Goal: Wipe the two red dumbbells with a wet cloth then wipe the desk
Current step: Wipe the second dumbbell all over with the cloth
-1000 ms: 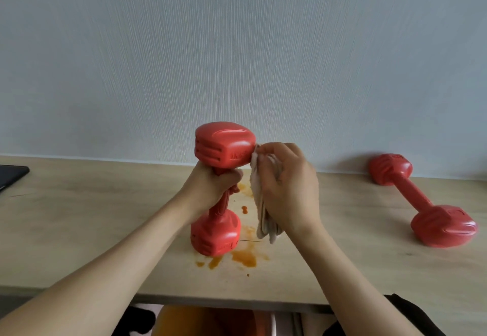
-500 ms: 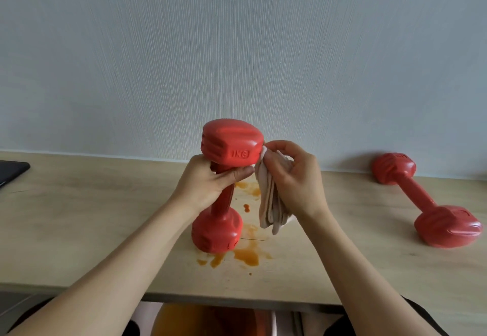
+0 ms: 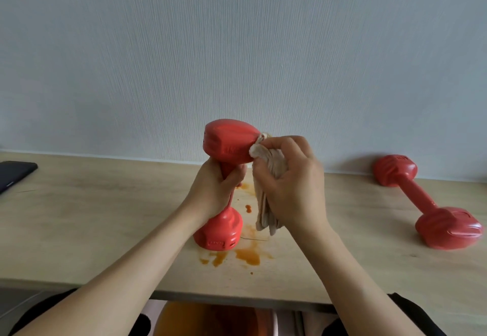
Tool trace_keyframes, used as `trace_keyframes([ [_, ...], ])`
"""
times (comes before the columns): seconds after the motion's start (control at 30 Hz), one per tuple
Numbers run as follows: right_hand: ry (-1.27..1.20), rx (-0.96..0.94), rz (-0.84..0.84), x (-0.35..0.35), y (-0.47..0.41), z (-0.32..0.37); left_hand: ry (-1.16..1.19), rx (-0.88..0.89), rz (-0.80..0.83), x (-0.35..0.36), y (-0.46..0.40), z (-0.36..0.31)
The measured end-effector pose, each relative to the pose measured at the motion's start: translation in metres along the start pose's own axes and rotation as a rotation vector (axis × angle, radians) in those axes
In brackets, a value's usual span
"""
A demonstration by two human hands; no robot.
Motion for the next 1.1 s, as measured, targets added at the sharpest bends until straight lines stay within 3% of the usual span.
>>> trace_keyframes([
  [0.13, 0.047, 0.096, 0.018, -0.002, -0.012, -0.015, -0.042, 0.032, -0.014, 0.004, 0.002, 0.002],
  [0.33, 0.182, -0.17, -0.1, -0.002, 0.008, 0.014, -0.084, 0.063, -0.037, 0.004, -0.004, 0.005],
  [0.57, 0.097, 0.103, -0.019, -0.007, -0.018, -0.017, -0.074, 0.04, -0.017, 0.008, 0.0, 0.003],
  [0.8, 0.035, 0.056, -0.023, -0.008, -0.002, 0.009, -0.105, 0.087, -0.061, 0.006, -0.002, 0.002],
  [1.1, -0.086, 0.319, 0.026, -0.003, -0.028, -0.02, -0.082, 0.071, -0.019, 0.008, -0.003, 0.004],
])
Point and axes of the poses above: each hand's wrist, its own y-axis away from the middle knuckle, its own x-axis out of the palm, z = x × y, the point moved 4 cm from there along -y, towards the middle knuckle, and after that the axes turned 8 degrees about x, right-handed, at the moved point
